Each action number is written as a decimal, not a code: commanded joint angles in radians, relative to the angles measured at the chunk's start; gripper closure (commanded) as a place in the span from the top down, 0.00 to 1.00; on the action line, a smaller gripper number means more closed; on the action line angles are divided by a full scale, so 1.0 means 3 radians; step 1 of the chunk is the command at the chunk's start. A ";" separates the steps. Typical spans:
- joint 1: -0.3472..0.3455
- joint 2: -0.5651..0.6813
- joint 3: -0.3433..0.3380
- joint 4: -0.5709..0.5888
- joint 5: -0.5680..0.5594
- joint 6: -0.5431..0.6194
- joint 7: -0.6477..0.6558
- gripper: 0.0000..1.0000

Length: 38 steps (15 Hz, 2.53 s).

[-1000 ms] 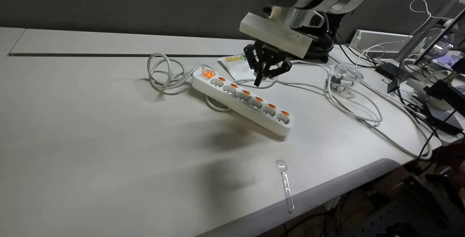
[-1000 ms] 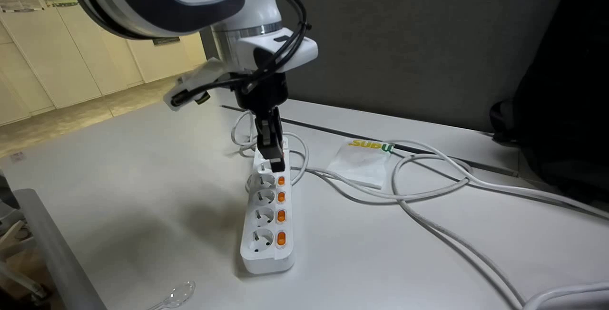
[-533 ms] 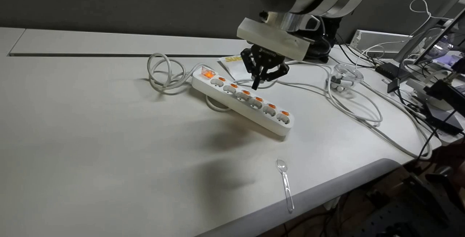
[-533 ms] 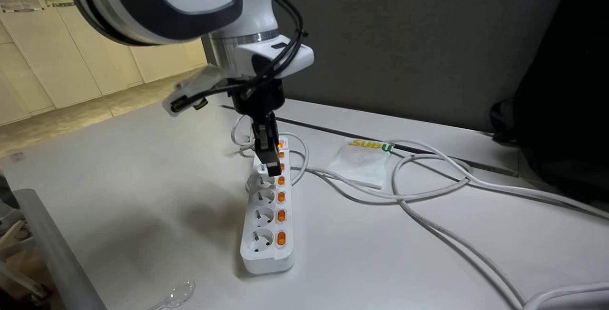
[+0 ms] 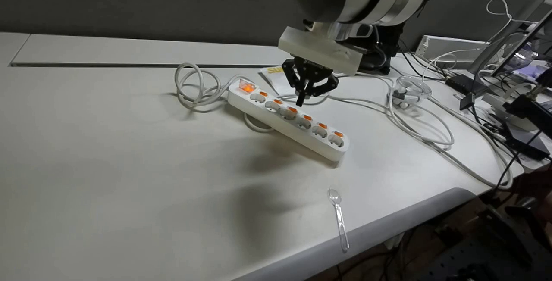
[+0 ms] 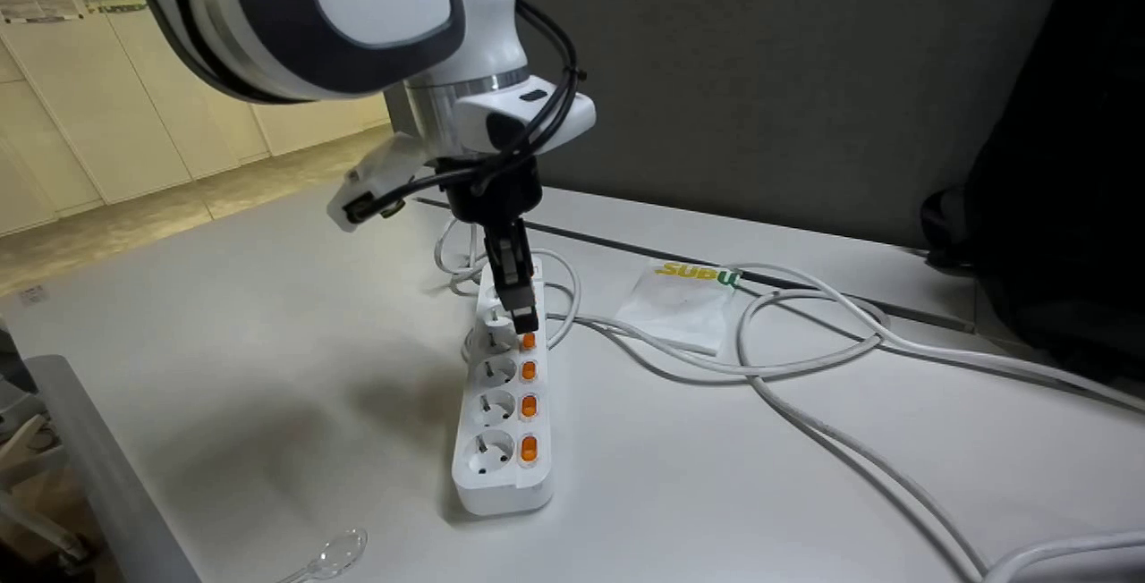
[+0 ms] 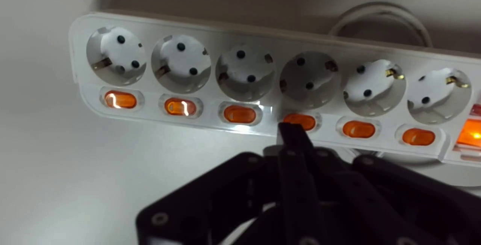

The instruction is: Turn on the middle switch

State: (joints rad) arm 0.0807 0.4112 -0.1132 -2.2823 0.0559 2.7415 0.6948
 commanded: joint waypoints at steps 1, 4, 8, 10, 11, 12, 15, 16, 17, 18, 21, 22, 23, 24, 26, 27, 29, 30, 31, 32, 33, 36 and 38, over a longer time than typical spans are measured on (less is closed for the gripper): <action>0.0074 0.0115 -0.0097 0.0108 -0.0022 0.0058 -0.0028 0.00; 0.0106 0.0177 -0.0128 0.0136 -0.0009 0.0116 -0.0040 0.00; 0.0105 0.0220 -0.0095 0.0157 0.0054 0.0139 -0.0088 0.00; 0.0081 0.0220 -0.0051 0.0162 0.0108 0.0122 -0.0133 0.00; 0.0078 0.0220 -0.0042 0.0164 0.0122 0.0120 -0.0147 0.00; 0.0079 0.0222 -0.0039 0.0163 0.0134 0.0116 -0.0154 0.00; 0.0091 0.0236 -0.0046 0.0162 0.0157 0.0105 -0.0156 0.00; 0.0094 0.0242 -0.0049 0.0159 0.0159 0.0111 -0.0152 0.00; 0.0095 0.0244 -0.0050 0.0157 0.0161 0.0111 -0.0151 0.00; 0.0099 0.0248 -0.0056 0.0151 0.0159 0.0115 -0.0142 0.00; 0.0107 0.0279 -0.0073 0.0142 0.0157 0.0137 -0.0118 0.00; 0.0103 0.0301 -0.0074 0.0138 0.0166 0.0155 -0.0112 0.00; 0.0111 0.0318 -0.0090 0.0139 0.0166 0.0162 -0.0091 0.00; 0.0093 0.0340 -0.0081 0.0144 0.0198 0.0158 -0.0093 0.00; 0.0063 0.0382 -0.0074 0.0155 0.0264 0.0148 -0.0095 0.00; 0.0041 0.0393 -0.0059 0.0154 0.0311 0.0152 -0.0106 0.00; -0.0037 0.0402 0.0014 0.0163 0.0451 0.0099 -0.0159 0.00; -0.0065 0.0409 0.0034 0.0167 0.0511 0.0065 -0.0172 0.00; -0.0097 0.0412 0.0059 0.0167 0.0574 0.0056 -0.0196 0.00; -0.0144 0.0414 0.0099 0.0165 0.0650 0.0064 -0.0235 0.00; -0.0183 0.0424 0.0127 0.0167 0.0725 0.0066 -0.0267 0.00; -0.0404 0.0445 0.0333 0.0178 0.1080 0.0030 -0.0515 0.00; -0.0554 0.0452 0.0461 0.0198 0.1346 -0.0003 -0.0722 0.00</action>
State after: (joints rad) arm -0.0175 0.4772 -0.0365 -2.2467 0.3652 2.7667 0.5570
